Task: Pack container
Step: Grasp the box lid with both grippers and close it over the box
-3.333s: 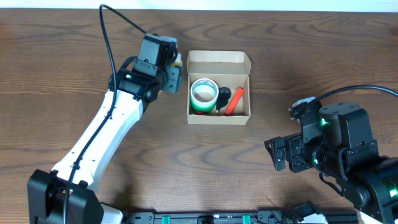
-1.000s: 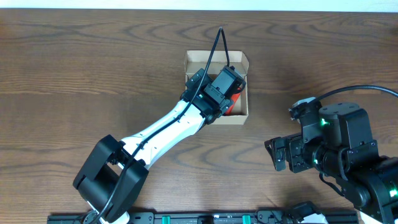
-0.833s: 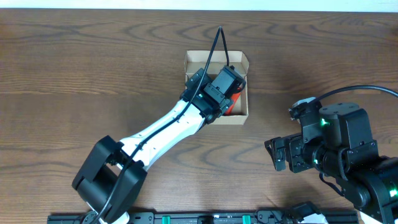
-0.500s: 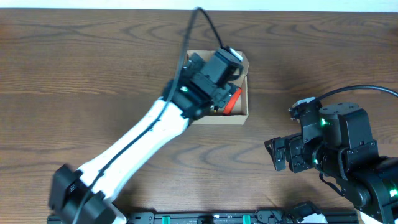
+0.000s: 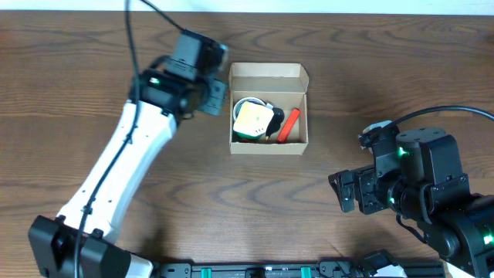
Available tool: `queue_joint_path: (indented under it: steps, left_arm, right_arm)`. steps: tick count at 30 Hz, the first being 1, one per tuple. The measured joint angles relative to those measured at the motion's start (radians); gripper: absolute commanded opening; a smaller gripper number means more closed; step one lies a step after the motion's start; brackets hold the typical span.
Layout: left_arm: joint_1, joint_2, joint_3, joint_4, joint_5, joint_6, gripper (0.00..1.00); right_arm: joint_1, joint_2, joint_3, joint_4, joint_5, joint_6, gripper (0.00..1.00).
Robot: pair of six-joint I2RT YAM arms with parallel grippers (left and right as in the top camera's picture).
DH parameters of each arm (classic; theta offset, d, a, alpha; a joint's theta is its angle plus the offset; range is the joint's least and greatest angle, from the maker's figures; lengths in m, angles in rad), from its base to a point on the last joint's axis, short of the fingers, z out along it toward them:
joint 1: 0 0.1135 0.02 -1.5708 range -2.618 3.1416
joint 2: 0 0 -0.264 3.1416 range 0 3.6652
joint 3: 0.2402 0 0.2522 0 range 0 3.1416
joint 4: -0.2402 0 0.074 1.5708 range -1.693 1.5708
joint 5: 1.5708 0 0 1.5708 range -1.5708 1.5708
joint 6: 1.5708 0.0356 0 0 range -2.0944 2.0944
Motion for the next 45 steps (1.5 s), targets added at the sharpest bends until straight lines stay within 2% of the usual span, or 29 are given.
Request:
queue_joint_path:
  steps: [7, 15, 16, 17, 20, 22, 23, 26, 33, 40, 45]
  left_arm:
    - [0.096, 0.003, 0.000, 0.008, 0.048, -0.002, 0.06]
    - [0.134, 0.072, 0.000, 0.034, 0.064, -0.002, 0.06]
    - [0.137, 0.087, 0.000, 0.043, 0.064, -0.003, 0.06]
    - [0.139, 0.102, 0.000, 0.054, 0.063, -0.003, 0.06]
    - [0.144, 0.133, 0.000, 0.085, 0.065, -0.015, 0.06]
    - [0.148, 0.153, 0.000, 0.112, 0.071, -0.024, 0.06]
    - [0.150, 0.163, 0.000, 0.129, 0.074, -0.026, 0.06]
    - [0.155, 0.190, 0.000, 0.174, 0.085, -0.046, 0.06]
    - [0.159, 0.278, 0.000, 0.292, 0.142, -0.106, 0.06]
    - [0.165, 0.383, 0.000, 0.367, 0.198, -0.167, 0.06]
    - [0.187, 0.480, 0.020, 0.367, 0.261, -0.194, 0.06]
  right_arm:
    - [0.000, 0.000, 0.000, 0.006, 0.000, 0.000, 0.99]
    - [0.000, 0.000, 0.000, 0.071, -0.030, 0.040, 0.99]
    - [0.000, 0.000, -0.001, 0.101, -0.035, 0.050, 0.94]
    - [0.000, 0.001, -0.002, 0.133, -0.038, 0.054, 0.82]
    - [0.000, 0.006, -0.022, 0.233, -0.041, 0.068, 0.32]
    - [0.000, 0.018, -0.048, 0.298, -0.037, 0.079, 0.04]
    - [0.000, 0.031, -0.064, 0.336, -0.037, 0.084, 0.01]
    - [0.000, 0.107, -0.118, 0.455, -0.033, 0.106, 0.01]
    - [-0.027, 0.411, -0.169, 0.691, -0.033, 0.154, 0.01]
    - [-0.121, 0.685, -0.172, 0.966, -0.093, 0.192, 0.01]
    - [-0.196, 0.817, -0.173, 1.080, -0.147, 0.259, 0.01]
